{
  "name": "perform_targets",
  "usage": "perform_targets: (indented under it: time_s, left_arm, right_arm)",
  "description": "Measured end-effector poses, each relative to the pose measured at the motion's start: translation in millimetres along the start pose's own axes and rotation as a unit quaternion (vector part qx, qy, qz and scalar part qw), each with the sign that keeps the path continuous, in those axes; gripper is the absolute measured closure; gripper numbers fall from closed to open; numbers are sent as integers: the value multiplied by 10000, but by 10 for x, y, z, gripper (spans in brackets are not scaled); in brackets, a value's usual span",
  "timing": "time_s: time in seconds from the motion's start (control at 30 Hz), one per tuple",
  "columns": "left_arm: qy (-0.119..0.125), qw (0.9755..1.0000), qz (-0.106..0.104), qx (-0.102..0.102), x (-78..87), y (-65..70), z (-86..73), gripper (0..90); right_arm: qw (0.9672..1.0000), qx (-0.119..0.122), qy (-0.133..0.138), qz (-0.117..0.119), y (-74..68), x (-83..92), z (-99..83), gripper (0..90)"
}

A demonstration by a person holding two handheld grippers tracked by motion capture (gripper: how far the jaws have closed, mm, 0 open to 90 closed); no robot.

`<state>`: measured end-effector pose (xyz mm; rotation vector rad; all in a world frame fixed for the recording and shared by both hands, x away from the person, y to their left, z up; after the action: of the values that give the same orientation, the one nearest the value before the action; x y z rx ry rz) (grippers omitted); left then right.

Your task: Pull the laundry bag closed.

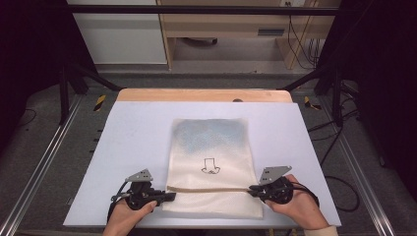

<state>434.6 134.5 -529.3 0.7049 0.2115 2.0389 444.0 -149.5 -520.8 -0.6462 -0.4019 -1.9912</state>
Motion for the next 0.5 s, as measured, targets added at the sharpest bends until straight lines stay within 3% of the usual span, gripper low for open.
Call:
perform_targets:
  time_s: [0.5]
  left_arm:
    - [-1,10000,24,-18,11,3,1,837]
  right_arm:
    - [9998,-126,-84,-94,63,83,-130,820]
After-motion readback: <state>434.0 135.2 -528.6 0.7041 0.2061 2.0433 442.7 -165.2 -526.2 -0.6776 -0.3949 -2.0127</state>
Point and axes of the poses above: each handheld gripper's, and its own axes: x roughly backward along the jaws, z roughly out of its top, y roughly to its right, the point moved 10 cm from there along -x, roughly forward along the jaws, and after that the axes turned 13 degrees about y, right-handed, at the moved point
